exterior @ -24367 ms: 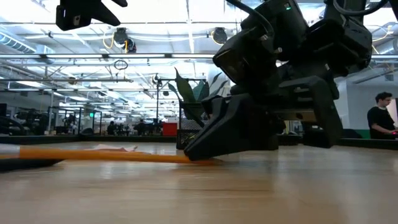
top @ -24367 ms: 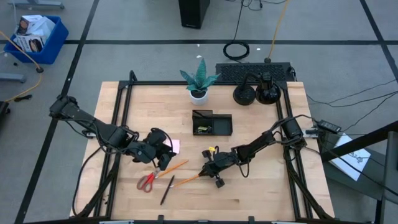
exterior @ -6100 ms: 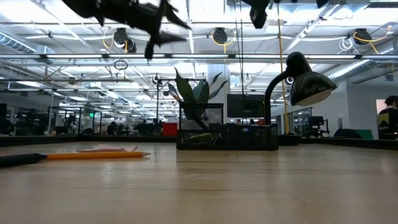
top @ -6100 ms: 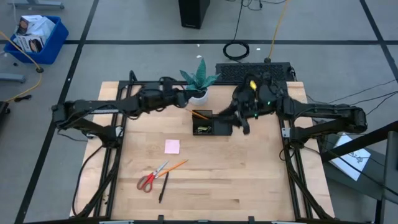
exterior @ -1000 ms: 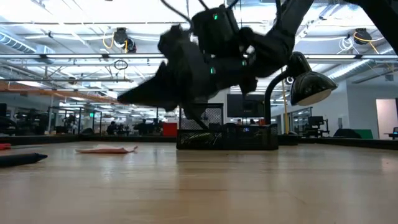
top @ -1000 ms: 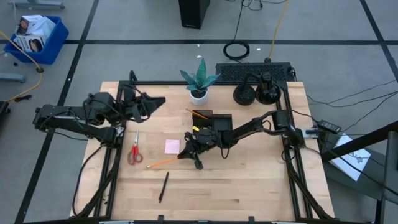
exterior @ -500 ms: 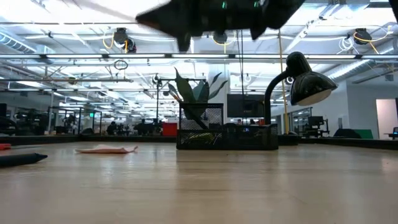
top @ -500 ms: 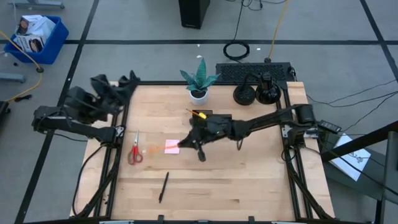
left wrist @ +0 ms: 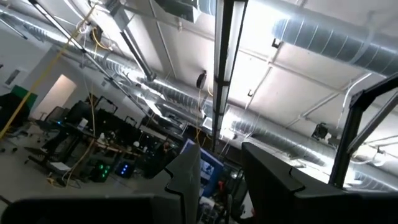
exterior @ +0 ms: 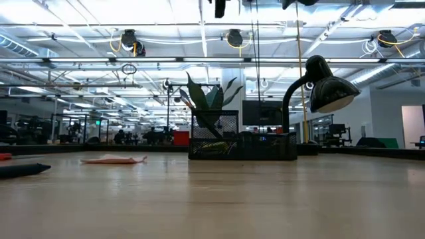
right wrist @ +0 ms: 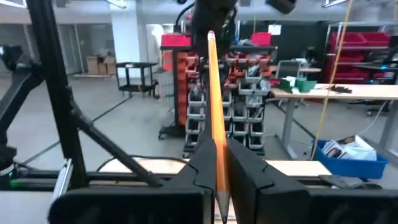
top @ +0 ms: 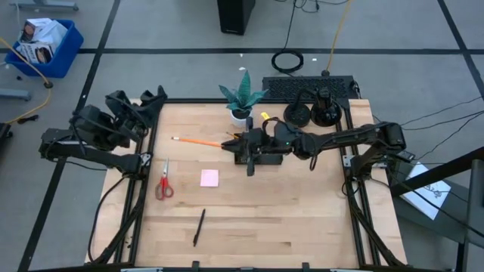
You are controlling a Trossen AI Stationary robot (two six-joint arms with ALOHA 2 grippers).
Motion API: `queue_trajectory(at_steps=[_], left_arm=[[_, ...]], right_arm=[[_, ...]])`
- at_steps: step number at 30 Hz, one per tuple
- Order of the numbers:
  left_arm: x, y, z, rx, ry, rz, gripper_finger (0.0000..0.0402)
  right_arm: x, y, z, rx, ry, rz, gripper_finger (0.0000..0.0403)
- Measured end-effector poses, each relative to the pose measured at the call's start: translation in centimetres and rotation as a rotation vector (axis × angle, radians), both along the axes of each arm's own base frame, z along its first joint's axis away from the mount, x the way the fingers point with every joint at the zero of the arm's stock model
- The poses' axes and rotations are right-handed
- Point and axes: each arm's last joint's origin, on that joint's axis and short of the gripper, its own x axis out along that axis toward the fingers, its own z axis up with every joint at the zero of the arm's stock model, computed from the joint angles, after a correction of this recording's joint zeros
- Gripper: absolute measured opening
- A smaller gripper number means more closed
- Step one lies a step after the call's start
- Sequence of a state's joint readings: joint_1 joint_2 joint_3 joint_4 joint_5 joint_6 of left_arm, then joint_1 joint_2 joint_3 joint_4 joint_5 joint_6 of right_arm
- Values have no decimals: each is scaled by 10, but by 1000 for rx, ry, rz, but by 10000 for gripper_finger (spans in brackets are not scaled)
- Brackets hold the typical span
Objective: Pick and place office supplies into organizer
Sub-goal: Put the orange pencil into the black desk organizer
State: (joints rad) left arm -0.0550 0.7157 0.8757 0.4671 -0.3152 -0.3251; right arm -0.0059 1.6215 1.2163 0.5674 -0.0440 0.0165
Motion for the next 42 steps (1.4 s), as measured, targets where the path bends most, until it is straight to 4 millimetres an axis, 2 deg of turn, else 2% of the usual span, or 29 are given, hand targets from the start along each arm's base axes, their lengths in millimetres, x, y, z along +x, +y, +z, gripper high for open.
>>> queue_trajectory(at_steps=[8,13,28,42], left_arm=[[-3,-1,5,21,-72,-25,120],[-2,-1,5,21,-67,-24,120],[22,-2,-5,-17,7,-47,120],[34,-3,-10,-24,40,-68,120]], right_arm=[[-10,-3,23,32,-136,-94,13],[-14,-3,33,39,-232,-95,13],[-14,-2,35,58,-247,-88,13],[-14,-2,35,61,-252,-84,13]])
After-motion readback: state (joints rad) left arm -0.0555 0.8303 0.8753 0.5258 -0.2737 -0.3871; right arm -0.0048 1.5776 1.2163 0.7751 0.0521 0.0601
